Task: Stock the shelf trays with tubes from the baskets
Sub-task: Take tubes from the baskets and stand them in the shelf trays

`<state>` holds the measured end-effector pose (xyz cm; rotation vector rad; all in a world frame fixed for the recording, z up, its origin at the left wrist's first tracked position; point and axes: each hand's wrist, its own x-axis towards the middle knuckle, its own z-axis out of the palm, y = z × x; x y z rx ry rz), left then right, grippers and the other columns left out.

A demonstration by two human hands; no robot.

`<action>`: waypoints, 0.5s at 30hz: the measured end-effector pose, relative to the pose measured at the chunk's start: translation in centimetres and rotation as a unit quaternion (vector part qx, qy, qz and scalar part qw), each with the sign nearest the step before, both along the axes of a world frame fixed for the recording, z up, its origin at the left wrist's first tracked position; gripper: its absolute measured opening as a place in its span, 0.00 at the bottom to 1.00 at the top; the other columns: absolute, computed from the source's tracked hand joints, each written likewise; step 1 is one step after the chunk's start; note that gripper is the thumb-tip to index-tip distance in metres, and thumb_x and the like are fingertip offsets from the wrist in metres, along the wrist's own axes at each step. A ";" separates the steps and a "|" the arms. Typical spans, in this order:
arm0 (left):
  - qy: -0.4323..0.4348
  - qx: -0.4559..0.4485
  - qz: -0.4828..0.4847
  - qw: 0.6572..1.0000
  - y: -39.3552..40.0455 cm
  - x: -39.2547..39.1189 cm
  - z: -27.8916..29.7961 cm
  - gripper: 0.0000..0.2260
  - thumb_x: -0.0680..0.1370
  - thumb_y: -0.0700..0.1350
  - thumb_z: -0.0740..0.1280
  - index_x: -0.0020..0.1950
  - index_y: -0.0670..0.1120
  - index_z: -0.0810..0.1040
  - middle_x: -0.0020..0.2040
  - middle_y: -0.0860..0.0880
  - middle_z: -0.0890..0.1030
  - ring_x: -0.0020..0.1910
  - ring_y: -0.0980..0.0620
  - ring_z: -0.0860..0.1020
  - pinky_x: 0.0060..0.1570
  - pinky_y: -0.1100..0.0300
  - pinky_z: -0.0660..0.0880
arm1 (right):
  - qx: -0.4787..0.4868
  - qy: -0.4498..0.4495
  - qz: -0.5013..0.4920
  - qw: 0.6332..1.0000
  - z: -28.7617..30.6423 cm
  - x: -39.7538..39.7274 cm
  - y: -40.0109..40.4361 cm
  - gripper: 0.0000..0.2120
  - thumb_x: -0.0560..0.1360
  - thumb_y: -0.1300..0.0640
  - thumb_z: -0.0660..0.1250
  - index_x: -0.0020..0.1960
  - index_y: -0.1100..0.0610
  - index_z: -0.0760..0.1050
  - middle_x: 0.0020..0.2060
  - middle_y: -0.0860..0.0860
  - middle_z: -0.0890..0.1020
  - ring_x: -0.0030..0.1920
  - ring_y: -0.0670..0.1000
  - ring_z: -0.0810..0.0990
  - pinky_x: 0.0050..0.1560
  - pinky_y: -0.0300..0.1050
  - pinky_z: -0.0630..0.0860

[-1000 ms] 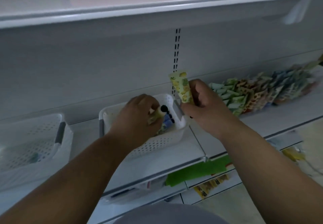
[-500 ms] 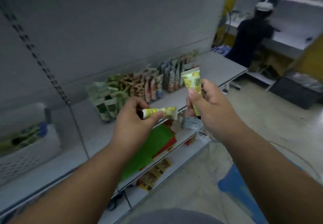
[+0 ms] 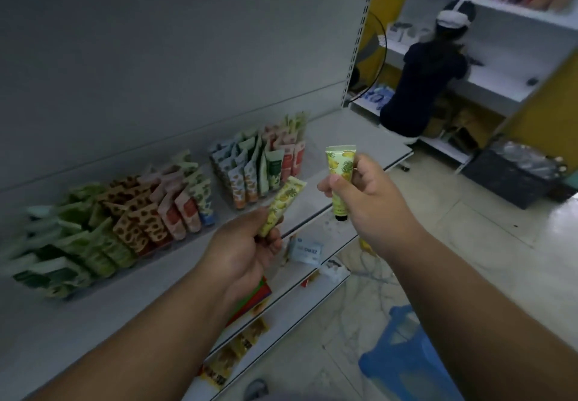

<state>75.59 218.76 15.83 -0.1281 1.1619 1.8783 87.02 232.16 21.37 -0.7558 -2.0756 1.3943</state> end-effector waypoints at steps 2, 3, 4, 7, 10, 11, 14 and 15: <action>-0.007 0.019 -0.006 1.000 2.6 -0.4 0.3 0.05 0.80 0.38 0.62 0.49 0.40 0.77 0.39 0.45 0.77 0.33 0.54 0.72 0.32 0.63 0.76 | 0.006 -0.017 -0.003 1.000 0.3 -0.3 2.5 0.02 0.78 0.53 0.65 0.50 0.48 0.75 0.45 0.50 0.84 0.46 0.53 0.81 0.48 0.57 0.79; -0.012 0.032 -0.008 0.999 3.8 -0.5 0.5 0.05 0.80 0.35 0.62 0.48 0.40 0.77 0.38 0.45 0.76 0.33 0.54 0.72 0.33 0.64 0.76 | 0.020 -0.026 -0.006 0.999 0.4 -0.5 3.8 0.02 0.77 0.52 0.66 0.49 0.49 0.75 0.45 0.50 0.84 0.45 0.53 0.81 0.47 0.57 0.79; -0.017 0.039 -0.009 0.999 5.0 -0.6 0.6 0.06 0.79 0.33 0.61 0.48 0.39 0.77 0.38 0.45 0.75 0.34 0.54 0.73 0.35 0.63 0.77 | 0.038 -0.031 -0.010 0.999 0.4 -0.7 5.3 0.03 0.76 0.51 0.67 0.48 0.49 0.76 0.43 0.50 0.83 0.43 0.51 0.81 0.46 0.56 0.79; 0.001 0.039 -0.004 0.999 7.5 -1.1 0.2 0.11 0.78 0.31 0.61 0.54 0.41 0.77 0.40 0.46 0.76 0.38 0.52 0.75 0.44 0.60 0.76 | 0.073 -0.037 -0.022 0.996 -0.1 -1.8 9.3 0.05 0.73 0.51 0.71 0.44 0.50 0.77 0.37 0.47 0.79 0.38 0.45 0.77 0.40 0.43 0.74; 0.082 0.013 0.027 0.996 10.0 -1.7 -1.2 0.15 0.77 0.31 0.63 0.61 0.43 0.75 0.46 0.46 0.77 0.42 0.50 0.77 0.47 0.57 0.76 | 0.122 -0.040 -0.010 0.992 -1.0 -3.8 13.5 0.07 0.72 0.54 0.73 0.47 0.50 0.76 0.36 0.44 0.78 0.36 0.40 0.76 0.37 0.34 0.71; 0.122 -0.011 0.036 0.992 10.8 -1.7 -1.6 0.15 0.77 0.31 0.64 0.60 0.43 0.75 0.46 0.47 0.78 0.44 0.50 0.77 0.47 0.57 0.76 | 0.137 -0.036 0.003 0.990 -1.3 -4.5 14.7 0.07 0.72 0.54 0.73 0.47 0.50 0.75 0.36 0.43 0.78 0.36 0.39 0.76 0.36 0.31 0.70; 0.246 -0.107 0.086 0.959 13.5 -1.3 -2.6 0.12 0.76 0.33 0.68 0.54 0.47 0.78 0.44 0.51 0.83 0.46 0.52 0.79 0.45 0.61 0.77 | 0.203 -0.054 0.082 0.974 -1.7 -7.7 18.8 0.06 0.74 0.51 0.71 0.47 0.46 0.74 0.36 0.40 0.78 0.38 0.34 0.76 0.35 0.26 0.67; 0.272 -0.133 0.104 0.947 14.3 -1.1 -2.9 0.11 0.75 0.34 0.69 0.53 0.49 0.79 0.45 0.52 0.84 0.46 0.53 0.80 0.46 0.61 0.77 | 0.228 -0.058 0.111 0.965 -1.8 -8.9 20.0 0.05 0.75 0.50 0.69 0.49 0.46 0.75 0.36 0.39 0.77 0.39 0.33 0.75 0.35 0.26 0.67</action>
